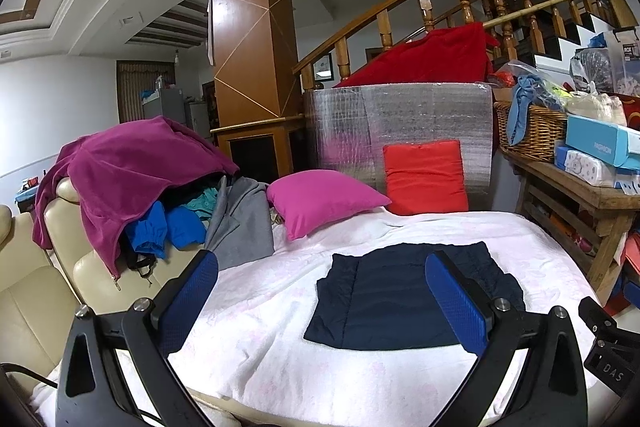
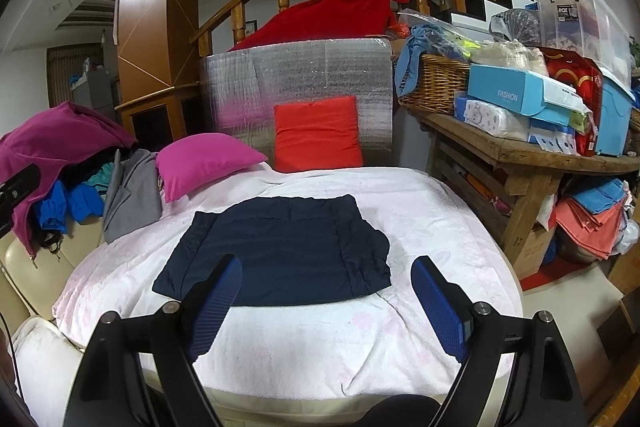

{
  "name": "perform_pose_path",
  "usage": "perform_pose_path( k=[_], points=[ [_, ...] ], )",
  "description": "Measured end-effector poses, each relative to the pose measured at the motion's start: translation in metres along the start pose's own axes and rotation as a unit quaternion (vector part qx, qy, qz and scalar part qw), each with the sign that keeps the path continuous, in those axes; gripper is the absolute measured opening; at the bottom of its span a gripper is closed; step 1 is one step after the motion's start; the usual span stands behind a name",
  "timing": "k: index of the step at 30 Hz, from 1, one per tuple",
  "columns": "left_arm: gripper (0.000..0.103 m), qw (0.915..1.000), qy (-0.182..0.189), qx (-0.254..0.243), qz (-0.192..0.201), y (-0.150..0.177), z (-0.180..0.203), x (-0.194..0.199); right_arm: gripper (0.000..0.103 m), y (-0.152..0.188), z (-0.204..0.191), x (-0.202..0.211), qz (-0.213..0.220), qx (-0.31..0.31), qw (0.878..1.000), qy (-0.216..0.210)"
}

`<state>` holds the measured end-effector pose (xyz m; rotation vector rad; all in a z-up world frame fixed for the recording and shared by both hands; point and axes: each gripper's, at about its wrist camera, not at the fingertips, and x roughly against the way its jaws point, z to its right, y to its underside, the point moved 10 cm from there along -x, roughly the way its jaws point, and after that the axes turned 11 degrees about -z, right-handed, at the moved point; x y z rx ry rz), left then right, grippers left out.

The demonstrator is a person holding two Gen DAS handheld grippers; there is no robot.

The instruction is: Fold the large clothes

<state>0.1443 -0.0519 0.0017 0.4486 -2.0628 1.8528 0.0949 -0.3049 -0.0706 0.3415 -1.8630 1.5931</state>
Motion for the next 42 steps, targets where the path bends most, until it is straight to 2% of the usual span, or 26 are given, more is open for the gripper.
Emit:
perform_pose_path(
  k=[23,42],
  points=[
    [0.103,0.9999,-0.009,0.01,0.002,0.0,-0.013,0.003,0.089,0.0,-0.012,0.014,0.011,-0.013,1.0,0.0],
    [0.103,0.9993,-0.01,0.034,0.01,-0.004,-0.035,0.008,0.089,0.0,-0.041,0.028,0.016,0.015,1.0,0.005]
  ],
)
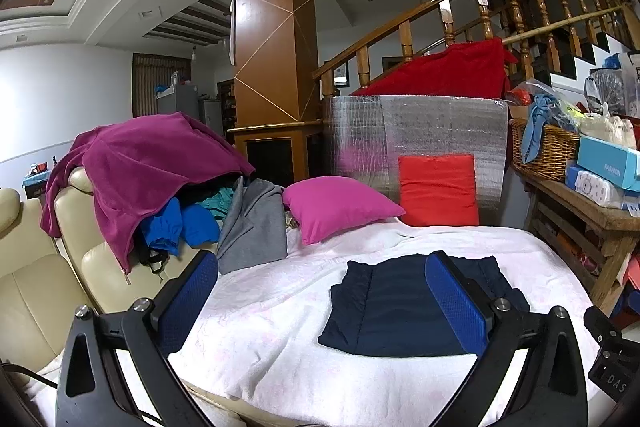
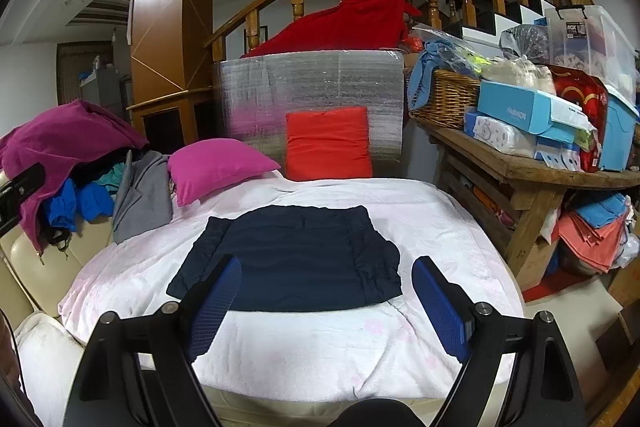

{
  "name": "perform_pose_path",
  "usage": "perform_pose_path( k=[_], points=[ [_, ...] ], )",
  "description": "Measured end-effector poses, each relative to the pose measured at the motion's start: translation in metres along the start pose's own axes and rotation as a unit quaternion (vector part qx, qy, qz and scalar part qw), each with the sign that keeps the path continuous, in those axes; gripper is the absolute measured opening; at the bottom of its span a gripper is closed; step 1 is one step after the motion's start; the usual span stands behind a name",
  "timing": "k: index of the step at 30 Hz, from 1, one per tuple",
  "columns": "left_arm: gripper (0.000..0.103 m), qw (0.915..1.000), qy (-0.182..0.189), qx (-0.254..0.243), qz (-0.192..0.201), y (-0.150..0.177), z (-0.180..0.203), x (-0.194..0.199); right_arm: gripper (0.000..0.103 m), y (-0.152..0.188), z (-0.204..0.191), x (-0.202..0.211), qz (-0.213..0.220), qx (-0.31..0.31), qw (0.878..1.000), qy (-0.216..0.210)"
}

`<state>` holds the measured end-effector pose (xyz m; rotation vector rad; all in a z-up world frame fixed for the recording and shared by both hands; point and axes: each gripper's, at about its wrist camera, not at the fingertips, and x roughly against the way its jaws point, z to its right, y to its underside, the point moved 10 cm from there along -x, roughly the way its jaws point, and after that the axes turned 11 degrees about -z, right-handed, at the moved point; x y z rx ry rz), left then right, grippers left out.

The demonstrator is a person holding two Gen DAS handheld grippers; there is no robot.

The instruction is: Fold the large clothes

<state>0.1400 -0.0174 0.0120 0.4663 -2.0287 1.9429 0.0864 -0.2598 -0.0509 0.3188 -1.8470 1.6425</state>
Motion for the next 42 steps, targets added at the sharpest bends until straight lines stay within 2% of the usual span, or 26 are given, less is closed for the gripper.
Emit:
perform_pose_path(
  k=[11,42],
  points=[
    [0.103,1.0,0.001,0.003,-0.005,0.0,-0.008,-0.008,0.09,-0.006,-0.018,-0.007,-0.004,0.014,1.0,-0.002],
    [0.103,0.9984,-0.007,0.011,-0.054,-0.011,-0.013,-0.102,0.09,-0.042,-0.062,-0.097,-0.042,0.048,0.998,0.007]
  ],
)
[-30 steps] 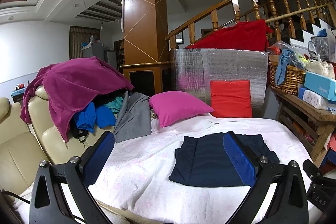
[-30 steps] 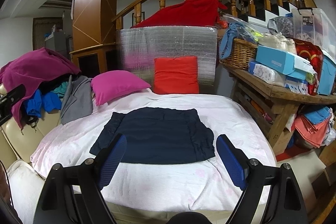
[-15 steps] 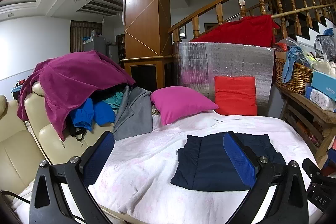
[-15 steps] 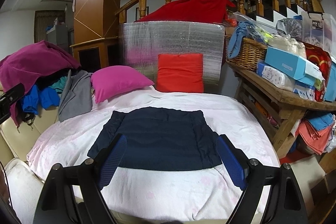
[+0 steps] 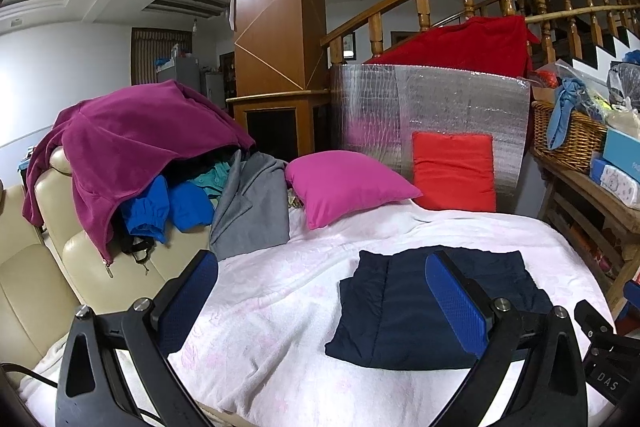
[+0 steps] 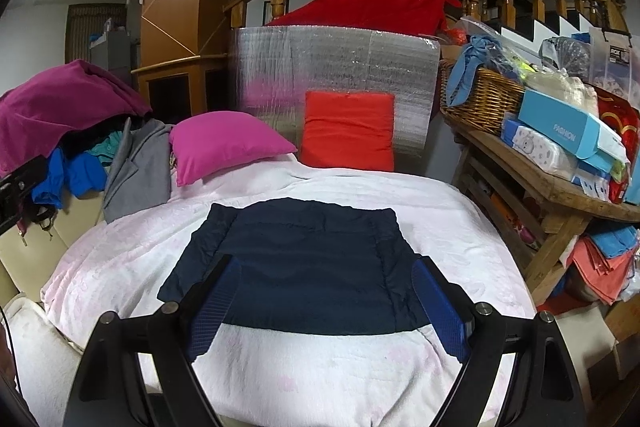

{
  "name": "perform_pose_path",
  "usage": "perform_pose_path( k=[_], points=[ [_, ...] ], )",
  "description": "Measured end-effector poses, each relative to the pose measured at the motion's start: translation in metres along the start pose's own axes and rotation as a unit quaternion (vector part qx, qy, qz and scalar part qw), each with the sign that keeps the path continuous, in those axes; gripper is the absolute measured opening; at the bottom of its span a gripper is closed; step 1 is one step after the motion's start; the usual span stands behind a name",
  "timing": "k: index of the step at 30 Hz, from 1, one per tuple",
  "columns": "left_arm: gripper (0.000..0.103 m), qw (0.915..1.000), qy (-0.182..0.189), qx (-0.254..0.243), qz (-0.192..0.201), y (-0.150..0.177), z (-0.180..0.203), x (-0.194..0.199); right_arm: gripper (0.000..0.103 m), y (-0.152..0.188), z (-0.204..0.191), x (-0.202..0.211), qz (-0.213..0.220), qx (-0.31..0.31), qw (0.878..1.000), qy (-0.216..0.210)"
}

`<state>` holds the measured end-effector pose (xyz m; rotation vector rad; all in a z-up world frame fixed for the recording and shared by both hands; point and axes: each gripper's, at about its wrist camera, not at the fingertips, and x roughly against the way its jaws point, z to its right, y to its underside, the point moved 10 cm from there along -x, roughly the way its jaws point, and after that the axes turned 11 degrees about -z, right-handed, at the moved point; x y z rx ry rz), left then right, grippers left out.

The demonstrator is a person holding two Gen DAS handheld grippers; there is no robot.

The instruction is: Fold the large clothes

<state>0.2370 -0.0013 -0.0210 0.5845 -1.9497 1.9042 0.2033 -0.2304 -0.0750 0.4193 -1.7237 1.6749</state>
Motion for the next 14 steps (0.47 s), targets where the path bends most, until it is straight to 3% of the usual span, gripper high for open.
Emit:
perform_pose_path(
  k=[6,10,14],
  points=[
    [0.103,0.9998,-0.001,-0.006,-0.018,0.0,0.004,-0.029,0.089,-0.008,0.001,-0.026,-0.011,-0.003,1.0,0.001],
    [0.103,0.9983,0.033,0.005,-0.047,0.004,0.002,-0.068,0.089,-0.014,0.016,-0.052,-0.021,-0.012,1.0,-0.001],
    [0.103,0.9925,0.021,0.06,-0.104,0.013,-0.039,-0.144,0.089,-0.018,0.083,-0.11,-0.047,-0.062,0.997,0.028]
  ],
)
